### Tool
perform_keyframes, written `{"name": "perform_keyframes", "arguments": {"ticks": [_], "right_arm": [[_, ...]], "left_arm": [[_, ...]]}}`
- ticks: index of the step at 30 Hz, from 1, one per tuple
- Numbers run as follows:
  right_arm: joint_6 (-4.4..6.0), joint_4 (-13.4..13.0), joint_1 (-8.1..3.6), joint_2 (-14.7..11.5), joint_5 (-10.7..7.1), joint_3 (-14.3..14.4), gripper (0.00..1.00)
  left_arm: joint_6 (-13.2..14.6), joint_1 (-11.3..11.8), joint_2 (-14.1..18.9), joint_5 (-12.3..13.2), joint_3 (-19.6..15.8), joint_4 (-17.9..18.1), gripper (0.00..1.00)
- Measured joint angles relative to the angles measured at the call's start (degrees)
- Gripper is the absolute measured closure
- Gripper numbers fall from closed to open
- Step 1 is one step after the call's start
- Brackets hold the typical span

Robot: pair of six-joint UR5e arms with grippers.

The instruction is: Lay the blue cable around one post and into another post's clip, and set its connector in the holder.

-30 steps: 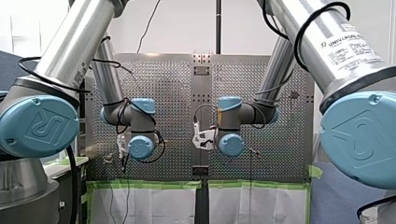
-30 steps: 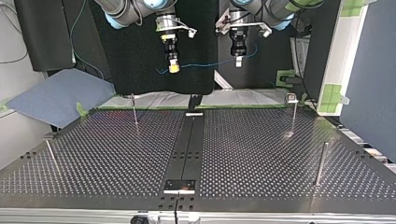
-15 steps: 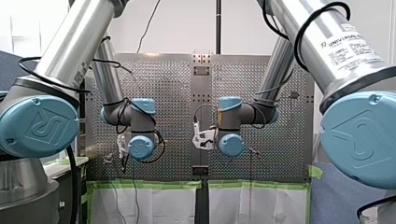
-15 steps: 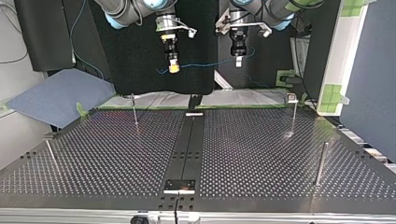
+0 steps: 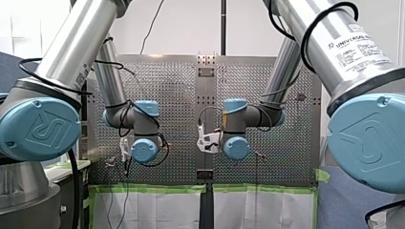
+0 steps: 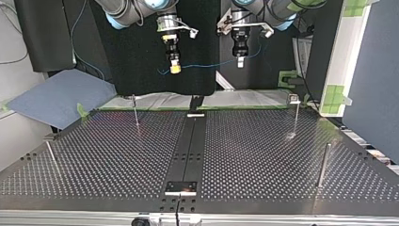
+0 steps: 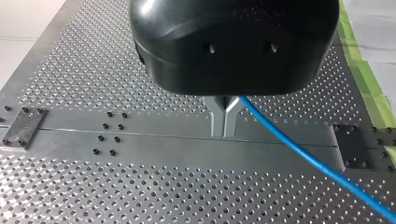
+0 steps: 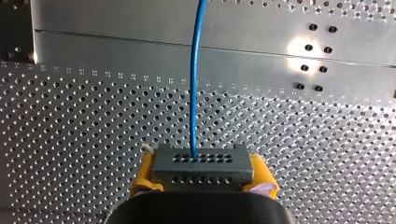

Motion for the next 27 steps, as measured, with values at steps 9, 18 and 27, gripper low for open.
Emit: {"name": "perform_keyframes", "arguments": {"ticks": [9, 18, 27], "right_arm": [[0.00, 0.00, 0.00, 0.00, 0.00, 0.00, 1.00], [0.00, 0.00, -0.02, 0.00, 0.00, 0.00, 1.00], [-0.08, 0.00, -0.08, -0.08, 0.00, 0.00, 1.00]], "left_arm": [[0.00, 0.00, 0.00, 0.00, 0.00, 0.00, 1.00], [0.02, -0.06, 0.01, 0.02, 0.05, 0.03, 1.00], [0.09, 0.16, -0.59, 0.51, 0.50, -1.39, 1.00]]}}
